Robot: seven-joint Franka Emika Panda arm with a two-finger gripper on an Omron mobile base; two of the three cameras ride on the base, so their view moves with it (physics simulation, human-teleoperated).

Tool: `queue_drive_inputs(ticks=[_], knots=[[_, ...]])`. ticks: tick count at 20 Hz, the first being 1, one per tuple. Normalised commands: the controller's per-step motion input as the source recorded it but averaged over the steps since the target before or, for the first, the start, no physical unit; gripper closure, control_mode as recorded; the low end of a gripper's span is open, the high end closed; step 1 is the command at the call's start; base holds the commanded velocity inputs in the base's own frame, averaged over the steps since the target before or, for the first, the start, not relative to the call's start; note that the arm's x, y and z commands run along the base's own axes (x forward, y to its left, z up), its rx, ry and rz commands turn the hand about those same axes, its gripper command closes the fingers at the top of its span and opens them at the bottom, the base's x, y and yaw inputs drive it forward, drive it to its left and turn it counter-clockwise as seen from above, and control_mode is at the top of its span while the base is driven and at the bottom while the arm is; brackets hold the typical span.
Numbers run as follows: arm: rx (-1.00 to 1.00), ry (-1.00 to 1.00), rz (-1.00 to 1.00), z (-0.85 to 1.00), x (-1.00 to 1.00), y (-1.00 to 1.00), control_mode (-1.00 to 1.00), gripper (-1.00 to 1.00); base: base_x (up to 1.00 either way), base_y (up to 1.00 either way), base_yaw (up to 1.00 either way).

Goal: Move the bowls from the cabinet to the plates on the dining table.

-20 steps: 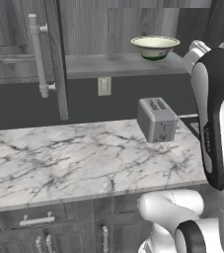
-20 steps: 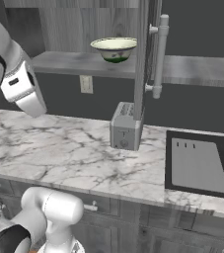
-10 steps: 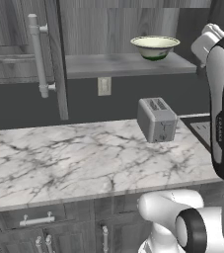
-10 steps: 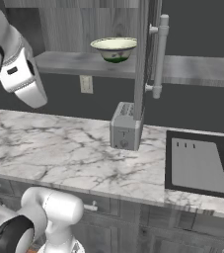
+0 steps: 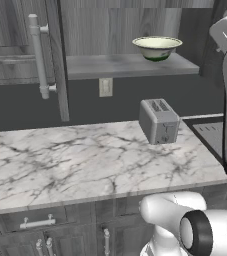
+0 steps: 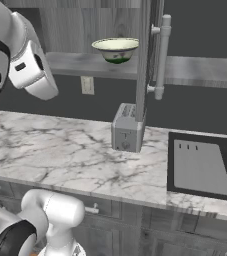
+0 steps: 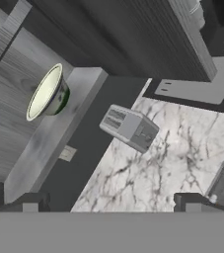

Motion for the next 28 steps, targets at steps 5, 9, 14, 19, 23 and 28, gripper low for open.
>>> queue_drive_inputs(ticks=[5, 9, 14, 19, 23, 28], knots=[[-0.04, -0.02, 0.0, -0.13, 0.18, -0.08, -1.0, -1.0, 0.0, 0.0, 0.0], [0.0, 0.01, 0.0, -0.01, 0.04, 0.0, -1.0, -1.0, 0.0, 0.0, 0.0], [0.0, 0.0, 0.0, 0.0, 0.31, -0.09, -1.0, -1.0, 0.0, 0.0, 0.0], [0.0, 0.0, -0.03, 0.0, 0.45, -0.14, -1.0, -1.0, 0.0, 0.0, 0.0], [0.0, 0.0, -0.04, 0.0, 0.52, -0.1, -1.0, -1.0, 0.0, 0.0, 0.0], [0.0, 0.0, -0.07, 0.0, 0.58, -0.05, -1.0, -1.0, 0.0, 0.0, 0.0]])
